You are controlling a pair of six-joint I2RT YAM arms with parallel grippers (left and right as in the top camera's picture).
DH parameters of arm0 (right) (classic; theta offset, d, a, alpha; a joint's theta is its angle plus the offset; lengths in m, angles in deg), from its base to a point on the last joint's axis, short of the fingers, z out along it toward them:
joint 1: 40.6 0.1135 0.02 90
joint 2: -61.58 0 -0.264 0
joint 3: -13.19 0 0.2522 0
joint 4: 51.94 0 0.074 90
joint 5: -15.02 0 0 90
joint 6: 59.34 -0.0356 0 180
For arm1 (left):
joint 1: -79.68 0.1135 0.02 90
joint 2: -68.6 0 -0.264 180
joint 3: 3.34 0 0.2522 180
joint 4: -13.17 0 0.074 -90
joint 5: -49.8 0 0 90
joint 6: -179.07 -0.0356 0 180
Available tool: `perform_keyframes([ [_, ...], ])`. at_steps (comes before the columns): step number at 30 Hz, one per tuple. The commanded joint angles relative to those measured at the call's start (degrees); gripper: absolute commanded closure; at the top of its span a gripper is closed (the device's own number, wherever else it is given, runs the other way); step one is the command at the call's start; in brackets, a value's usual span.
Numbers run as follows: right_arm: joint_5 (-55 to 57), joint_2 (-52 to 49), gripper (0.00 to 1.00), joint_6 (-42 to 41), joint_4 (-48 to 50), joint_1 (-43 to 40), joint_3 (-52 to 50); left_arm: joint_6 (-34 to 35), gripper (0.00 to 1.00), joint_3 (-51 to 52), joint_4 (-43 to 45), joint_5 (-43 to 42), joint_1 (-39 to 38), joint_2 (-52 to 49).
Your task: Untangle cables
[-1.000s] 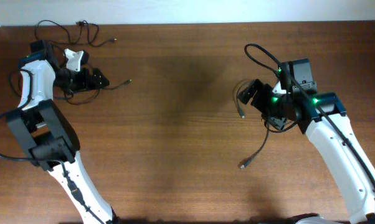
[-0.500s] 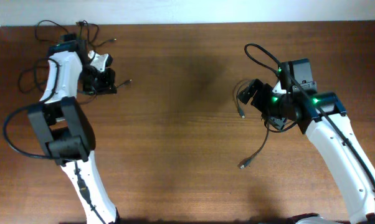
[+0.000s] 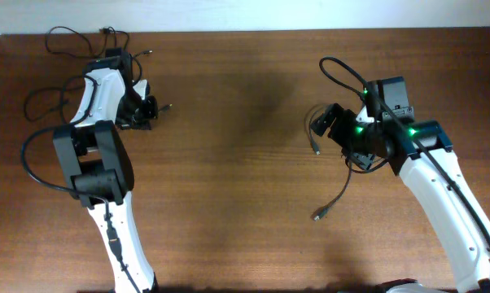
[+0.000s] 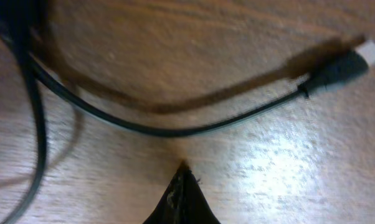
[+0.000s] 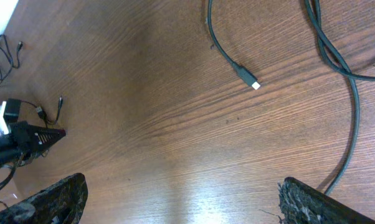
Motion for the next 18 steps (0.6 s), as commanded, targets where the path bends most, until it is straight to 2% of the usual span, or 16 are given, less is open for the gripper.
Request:
perform_keyframes([
  [1, -0.37, -0.57, 0.01, 0.81, 0.11, 0.0, 0.44, 0.76, 1.0, -0.7, 3.56, 3.04, 0.37, -4.33],
  [9, -0.37, -0.57, 0.01, 0.81, -0.11, 0.0, 0.44, 0.72, 1.0, -0.7, 13.7, 4.09, 0.48, -4.7],
  [13, -0.35, -0.57, 0.01, 0.83, -0.63, 0.0, 0.44, 0.31, 1.0, -1.36, 11.13, -2.69, 0.46, -4.37],
  [18, -0.35, -0.57, 0.01, 0.83, -0.96, 0.0, 0.44, 0.33, 1.0, -6.6, 4.9, -4.52, 0.46, 0.59],
])
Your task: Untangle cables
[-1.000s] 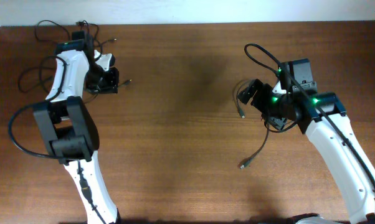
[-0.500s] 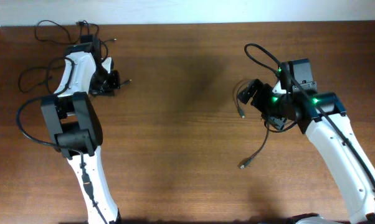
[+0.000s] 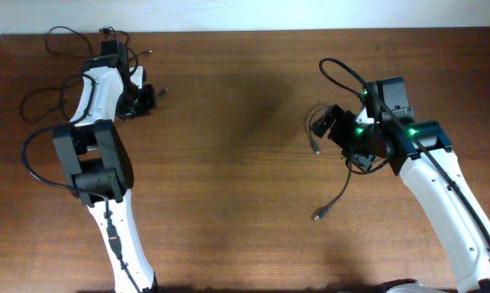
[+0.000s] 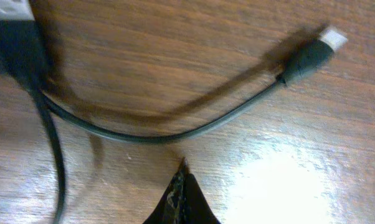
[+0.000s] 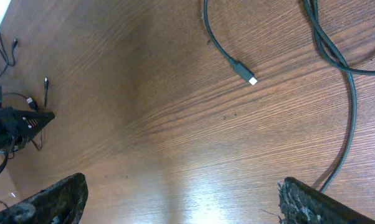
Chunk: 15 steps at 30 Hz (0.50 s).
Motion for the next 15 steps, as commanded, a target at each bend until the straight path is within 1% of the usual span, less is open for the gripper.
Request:
perform_keyframes([
  [1, -0.31, -0.57, 0.02, 0.83, 0.02, 0.0, 0.44, 0.2, 1.0, -3.85, -2.14, -3.02, -0.07, 3.56],
  [2, -0.28, -0.57, 0.02, 0.83, 0.02, 0.0, 0.44, 0.22, 1.0, -4.33, -2.23, -3.52, -0.04, 6.01],
  [3, -0.28, -0.57, 0.01, 0.83, 0.04, 0.0, 0.44, 0.22, 0.89, -4.55, -2.01, -3.54, -0.07, 9.01],
  [4, -0.28, -0.57, 0.01, 0.83, 0.04, 0.0, 0.44, 0.22, 0.61, -4.63, -1.79, -4.26, -0.07, 10.71],
  [5, -0.09, -0.57, 0.01, 0.83, 0.09, 0.0, 0.44, 0.17, 0.01, -4.63, -1.95, -9.57, -0.07, 12.72],
  [7, -0.09, -0.57, 0.01, 0.81, 0.46, 0.0, 0.44, 0.15, 0.01, -4.63, -2.58, -24.09, -0.07, 14.58],
  [8, 0.17, -0.57, 0.01, 0.83, 0.42, 0.0, 0.44, 0.11, 0.01, -4.61, -2.69, -33.88, -0.42, 14.64],
  [9, 1.07, -0.57, 0.02, 0.83, 0.24, 0.0, 0.44, -0.31, 0.01, -4.5, -2.86, -39.04, -1.09, 14.58],
  [10, 2.51, -0.57, 0.01, 0.83, 0.09, 0.0, 0.44, -0.9, 0.01, -4.15, -3.02, -40.41, -2.03, 14.58],
  [11, 4.52, -0.57, 0.02, 0.83, -0.44, 0.0, 0.44, -1.7, 0.01, -4.07, -3.63, -39.47, -3.78, 14.58],
  [14, 5.92, -0.55, 0.01, 0.85, -2.1, -0.61, 0.44, -1.77, 0.01, -3.1, -3.8, -29.03, -11.58, 13.99],
  [15, 5.92, -0.48, 0.01, 0.87, -2.84, -1.66, 0.44, -1.77, 0.01, -3.1, -3.78, -27.12, -13.68, 13.51],
])
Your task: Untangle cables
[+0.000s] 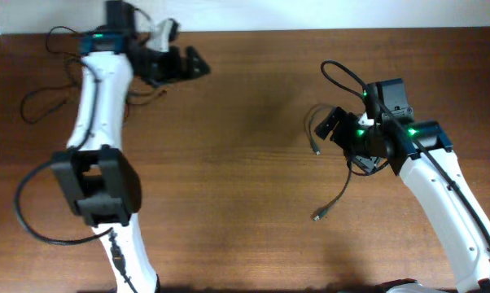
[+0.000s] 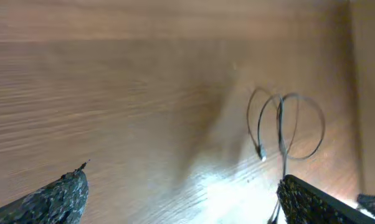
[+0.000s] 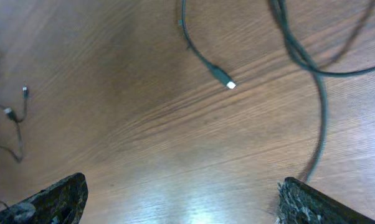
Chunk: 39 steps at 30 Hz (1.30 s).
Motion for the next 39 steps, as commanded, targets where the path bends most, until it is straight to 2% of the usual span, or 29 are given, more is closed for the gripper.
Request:
perform_keyframes([
  [1, 2.03, -0.37, 0.01, 0.87, -2.36, -3.96, 0.44, -1.25, 0.01, 0.85, -0.09, 7.5, -9.33, -1.57],
  [3, 2.05, -0.37, 0.01, 3.3, -4.87, -9.35, 0.44, -1.25, 0.01, 0.85, -0.11, 14.95, -14.19, -2.4],
  [5, 2.1, -0.39, 0.02, 9.11, -7.43, -17.73, 0.44, -1.22, 0.01, 0.87, -0.07, 23.76, -18.84, -3.02],
  [7, 3.23, -0.63, 0.02, 16.26, -8.11, -25.24, 0.42, -1.22, 0.01, 0.87, 0.31, 26.62, -21.66, -3.5],
  [9, 5.22, -2.34, 0.01, 17.57, -8.24, -29.99, 0.26, -1.2, 0.01, 0.85, 0.39, 26.64, -23.26, -4.74],
  [12, 4.09, -6.45, 0.01, 17.59, -8.26, -31.01, -0.02, -1.25, 0.01, 0.87, 0.33, 26.64, -23.54, -6.51],
  [15, -5.16, -12.11, 0.01, 21.84, -5.29, -29.51, -0.07, -1.25, 0.01, 0.87, 0.33, 26.64, -23.54, -6.58],
  [18, -5.64, -17.09, 0.0, 21.79, -3.23, -28.35, -0.04, -1.22, 0.01, 0.85, 0.33, 26.64, -23.54, -6.58],
  [19, -6.32, -18.86, 0.11, 21.81, -2.56, -27.93, -0.07, -1.22, 0.01, 0.85, 0.33, 26.64, -23.54, -6.58],
  [20, -6.82, -21.07, 0.26, 21.84, -1.11, -27.17, -0.07, -1.22, 0.01, 0.87, 0.31, 26.62, -23.54, -6.58],
  [21, -6.82, -22.32, 0.32, 21.84, 0.55, -26.51, -0.07, -1.22, 0.01, 0.87, 0.33, 26.62, -23.54, -6.58],
  [23, -6.86, -23.96, 0.52, 21.81, 3.34, -25.42, -0.11, -1.22, 0.01, 0.85, 0.33, 26.62, -23.54, -6.58],
  [24, -6.84, -24.11, 0.57, 21.84, 4.33, -25.09, -0.11, -1.22, 0.01, 0.87, 0.33, 26.62, -23.54, -6.58],
  [25, -6.84, -24.11, 0.61, 21.84, 5.38, -24.63, -0.11, -1.22, 0.01, 0.85, 0.33, 26.62, -23.54, -6.58],
  [28, -6.6, -24.13, 0.61, 21.86, 7.19, -23.76, -0.15, -1.22, 0.01, 0.85, 0.33, 26.62, -23.54, -6.58],
  [31, -2.01, -24.2, 0.47, 21.84, 7.65, -23.04, -0.76, -1.22, 0.01, 0.87, 0.33, 26.62, -23.54, -6.58],
  [32, 0.24, -24.2, 0.47, 21.84, 8.2, -22.62, -1.51, -1.22, 0.01, 0.87, 0.33, 26.62, -23.54, -6.58],
  [33, 0.5, -24.2, 0.52, 21.84, 8.57, -22.58, -2.08, -1.22, 0.01, 0.85, 0.33, 26.62, -23.54, -6.58],
  [34, 0.26, -24.2, 0.65, 21.81, 8.68, -22.6, -2.36, -1.22, 0.01, 0.85, 0.33, 26.62, -23.54, -6.58],
  [35, -0.15, -24.2, 0.72, 21.81, 8.66, -22.58, -2.36, -1.22, 0.01, 0.87, 0.33, 26.62, -23.54, -6.58],
  [36, -1.29, -24.2, 0.87, 21.84, 8.72, -22.6, -2.36, -1.22, 0.01, 0.85, 0.33, 26.62, -23.54, -6.58],
  [37, -3.89, -24.04, 0.96, 21.86, 8.66, -22.73, -2.36, -1.22, 0.01, 0.85, 0.33, 26.64, -23.54, -6.58],
  [39, -13.84, -22.27, 0.96, 24.68, 8.35, -22.75, -1.7, -1.22, 0.01, 0.85, 0.24, 26.58, -23.54, -6.58],
])
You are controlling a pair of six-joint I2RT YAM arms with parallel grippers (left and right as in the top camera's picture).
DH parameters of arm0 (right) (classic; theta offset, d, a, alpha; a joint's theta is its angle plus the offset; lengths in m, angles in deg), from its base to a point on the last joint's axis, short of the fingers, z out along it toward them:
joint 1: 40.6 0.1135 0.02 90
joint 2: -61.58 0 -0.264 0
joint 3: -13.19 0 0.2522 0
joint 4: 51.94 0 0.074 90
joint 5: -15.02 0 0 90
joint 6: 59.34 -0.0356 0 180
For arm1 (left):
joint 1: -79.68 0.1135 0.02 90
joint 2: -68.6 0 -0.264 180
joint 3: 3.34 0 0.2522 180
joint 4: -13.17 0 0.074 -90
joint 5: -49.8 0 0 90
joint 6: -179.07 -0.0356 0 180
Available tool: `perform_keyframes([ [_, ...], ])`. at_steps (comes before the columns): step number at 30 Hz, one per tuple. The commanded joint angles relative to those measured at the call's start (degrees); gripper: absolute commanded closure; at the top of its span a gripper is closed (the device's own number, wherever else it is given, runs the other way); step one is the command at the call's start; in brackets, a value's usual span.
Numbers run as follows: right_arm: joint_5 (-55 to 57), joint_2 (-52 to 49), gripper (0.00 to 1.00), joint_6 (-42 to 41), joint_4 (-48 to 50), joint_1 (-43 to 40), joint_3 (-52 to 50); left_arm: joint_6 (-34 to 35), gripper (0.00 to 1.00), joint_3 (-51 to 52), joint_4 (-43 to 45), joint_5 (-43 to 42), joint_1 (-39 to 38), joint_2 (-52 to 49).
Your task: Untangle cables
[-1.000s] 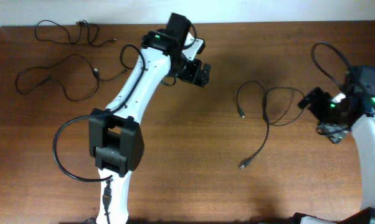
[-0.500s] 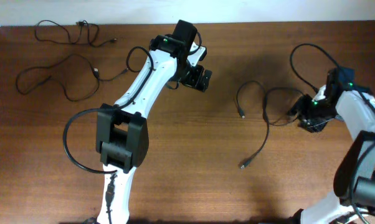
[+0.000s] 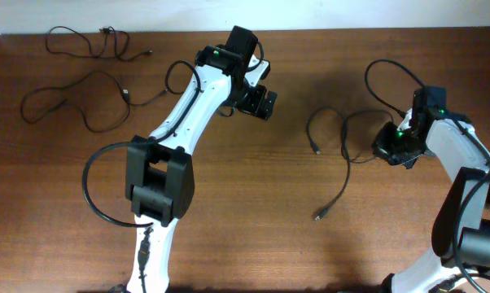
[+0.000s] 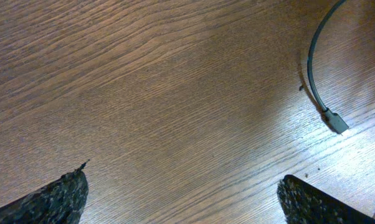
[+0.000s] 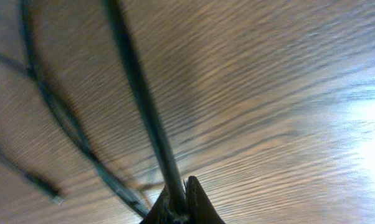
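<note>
Two groups of thin black cables lie on the brown table (image 3: 229, 203). One loose group (image 3: 82, 106) lies at the far left. The other, a looped tangle (image 3: 343, 138), lies at the right, its free plug end (image 3: 317, 215) pointing to the front. My right gripper (image 3: 390, 151) is shut on a strand of that tangle (image 5: 137, 93), pinched at the fingertips (image 5: 178, 208). My left gripper (image 3: 260, 99) hangs open over bare wood at the back centre, holding nothing. A plug end of the right tangle (image 4: 334, 120) shows ahead of it.
Another thin cable (image 3: 86, 37) lies along the back left edge by the white wall. A second strand (image 5: 56, 118) runs close beside the held one. The left arm stretches from the front left across to the back centre.
My left gripper, still open, was at the back left and is now at the back centre. My right gripper was open above the right tangle and is now lower, further right, shut on a strand.
My left gripper was shut low among the left cables at the first two moments, while the right hung open over the right tangle. Then the left was open and raised at the back. Now it is at the centre, and the right is holding a strand.
</note>
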Motion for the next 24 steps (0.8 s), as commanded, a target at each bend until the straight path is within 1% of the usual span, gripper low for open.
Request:
perform_keyframes([
  [1, -15.3, 2.91, 0.96, 4.35, -0.46, 0.22, 0.83, -1.03, 0.01, 0.17, -0.68, -0.28, 0.04, -0.28],
  [2, -21.0, 4.98, 0.96, 5.86, -0.66, 0.26, 1.31, -1.05, 0.01, 0.17, -4.76, -2.29, 0.04, -0.28],
  [3, -29.55, 9.14, 0.96, 8.09, -0.9, 0.26, 1.66, -1.07, 0.01, 0.17, -6.93, -6.27, 0.04, -0.28],
  [4, -34.53, 12.96, 0.96, 9.27, -1.09, 0.28, 1.64, -1.16, 0.01, 0.17, -8.02, -11.61, 0.04, -0.28],
  [5, -37.59, 18.08, 0.96, 9.25, -1.75, 0.39, 1.64, -4.61, 0.01, 0.15, -8.48, -20.06, 0.04, -0.28],
  [7, -37.62, 26.64, 0.96, 9.31, -4.02, 1.86, 1.64, -16.87, 0.06, 0.11, -9.94, -39.01, 0.04, -0.28],
  [8, -37.64, 29.81, 0.96, 9.29, -4.59, 2.99, 1.64, -19.85, 0.12, -0.13, -10.67, -45.72, 0.04, -0.28],
  [10, -36.52, 34.67, 0.96, 9.25, -5.25, 5.62, 1.64, -20.09, 0.31, -0.35, -10.75, -52.74, 0.07, -0.15],
  [11, -33.99, 36.3, 0.96, 9.25, -5.95, 7.45, 1.64, -20.33, 0.37, -0.63, -10.91, -56.08, 0.11, -0.07],
  [12, -30.03, 37.33, 0.96, 9.22, -7.43, 9.38, 1.64, -22.62, 0.38, -1.46, -11.91, -60.5, 0.44, 0.09],
  [13, -28.63, 37.35, 0.96, 9.2, -8.66, 10.62, 1.64, -23.71, 0.36, -2.95, -13.07, -61.59, 0.81, 0.15],
  [16, -28.87, 37.27, 0.96, 8.68, -8.61, 11.58, 1.64, -23.71, 0.36, -4.11, -13.35, -61.33, 0.76, 0.15],
  [18, -28.92, 37.27, 0.96, 8.57, -8.63, 11.58, 1.64, -23.67, 0.36, -4.11, -13.4, -58.47, 0.2, 0.15],
  [20, -31.1, 37.27, 0.96, 8.59, -8.61, 11.61, 1.64, -23.61, 0.37, -4.11, -12.66, -57.7, -0.94, 0.13],
  [21, -32.02, 37.27, 0.96, 8.57, -8.63, 11.61, 1.64, -23.19, 0.4, -4.11, -11.37, -57.2, -1.7, 0.13],
  [22, -32.35, 37.27, 0.96, 8.57, -8.63, 11.89, 1.64, -20.06, 0.44, -4.11, -9.31, -54.58, -2.73, 0.13],
  [23, -32.57, 37.27, 0.96, 8.55, -8.57, 12.46, 1.64, -13.75, 0.5, -4.11, -7.17, -49.16, -3.45, 0.13],
  [24, -32.52, 37.27, 0.96, 8.02, -8.46, 13.0, 1.64, -7.91, 0.51, -4.11, -5.81, -42.8, -4.35, 0.13],
])
